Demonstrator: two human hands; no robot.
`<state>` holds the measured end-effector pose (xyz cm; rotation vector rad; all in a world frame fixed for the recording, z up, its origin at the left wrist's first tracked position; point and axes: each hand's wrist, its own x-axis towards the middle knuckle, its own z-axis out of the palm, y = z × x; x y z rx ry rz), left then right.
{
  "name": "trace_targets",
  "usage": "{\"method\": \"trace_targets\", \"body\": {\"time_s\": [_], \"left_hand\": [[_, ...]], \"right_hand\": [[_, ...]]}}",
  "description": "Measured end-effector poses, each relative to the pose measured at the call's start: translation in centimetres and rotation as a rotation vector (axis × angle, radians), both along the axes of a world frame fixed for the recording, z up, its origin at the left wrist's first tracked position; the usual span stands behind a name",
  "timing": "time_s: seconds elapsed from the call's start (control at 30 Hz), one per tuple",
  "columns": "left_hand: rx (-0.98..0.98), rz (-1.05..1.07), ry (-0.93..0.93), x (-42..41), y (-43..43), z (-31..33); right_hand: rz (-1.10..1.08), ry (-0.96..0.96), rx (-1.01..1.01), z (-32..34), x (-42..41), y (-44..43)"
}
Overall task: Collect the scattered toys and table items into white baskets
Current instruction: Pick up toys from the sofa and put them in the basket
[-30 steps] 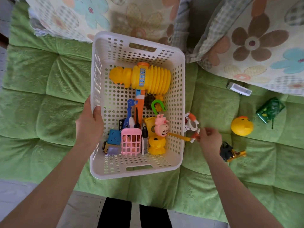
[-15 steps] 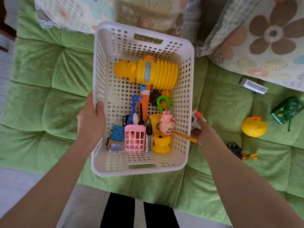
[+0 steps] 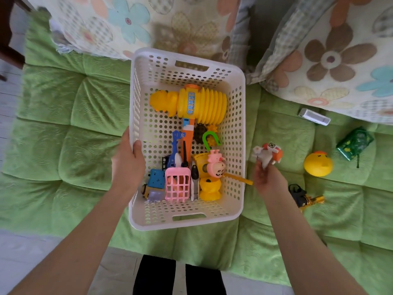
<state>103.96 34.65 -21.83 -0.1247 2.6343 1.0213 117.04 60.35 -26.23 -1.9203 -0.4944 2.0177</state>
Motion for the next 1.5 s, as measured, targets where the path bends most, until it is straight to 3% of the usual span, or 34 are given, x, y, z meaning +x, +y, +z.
{"method": "trace_targets", "body": {"time_s": [0.03,0.1,0.2,0.27,0.33,0.4,0.6,0.77,0.87,0.93,1.03,1.17,1.27,1.4,1.5], "left_hand": [[0.009,-0.002,-0.014,0.0,0.0,0.1],[0.015,0.006,-0.042,0.0,0.0,0.1],[0.016,-0.003,-0.042,0.0,-0.3,0.1],[0.03,-0.019,-0.044,-0.1,-0.4,0.1],[0.051,-0.031,-0.059,-0.2,-0.7,-0.1],[0.068,-0.038,-0.076,-0.2,-1.0,-0.3],[0.09,-0.045,-0.055,-0.4,-1.3,-0.7],[0.096,-0.044,-0.068,-0.4,-1.4,-0.7],[0.096,-0.064,-0.078,-0.4,-1.6,-0.9],[0.105,-0.071,-0.085,-0.5,-1.8,-1.1],[0.114,-0.072,-0.072,-0.6,-1.8,-1.1],[0.127,-0.079,-0.08,-0.6,-1.7,-0.9],[0.117,-0.075,-0.078,-0.6,-1.7,-0.8],[0.12,-0.078,-0.096,-0.7,-1.9,-1.0],[0.124,-0.079,-0.089,-0.7,-1.8,-1.0]], "right_hand": [[-0.011,0.026,0.044,1.2,0.1,-0.7],[0.167,0.027,0.261,2.8,0.1,-1.8],[0.617,-0.024,0.612,3.9,0.7,-4.6],[1.041,-0.132,0.817,4.2,0.6,-6.1],[1.405,-0.224,0.914,3.7,0.4,-7.8],[1.588,-0.305,0.933,3.3,0.1,-9.3],[1.751,-0.348,1.012,3.1,-2.0,-11.8],[1.973,-0.565,0.956,2.3,-1.8,-13.9],[1.912,-0.452,0.827,1.9,-1.0,-14.0],[1.785,-0.447,0.864,2.2,-0.4,-13.6],[1.705,-0.683,0.887,2.3,0.6,-11.9],[1.952,-0.896,0.623,2.1,0.9,-11.0],[1.993,-0.856,0.533,1.6,0.0,-11.2],[1.851,-0.73,0.5,1.7,-0.4,-11.1],[1.956,-0.665,0.453,2.2,-0.2,-11.2]]}}
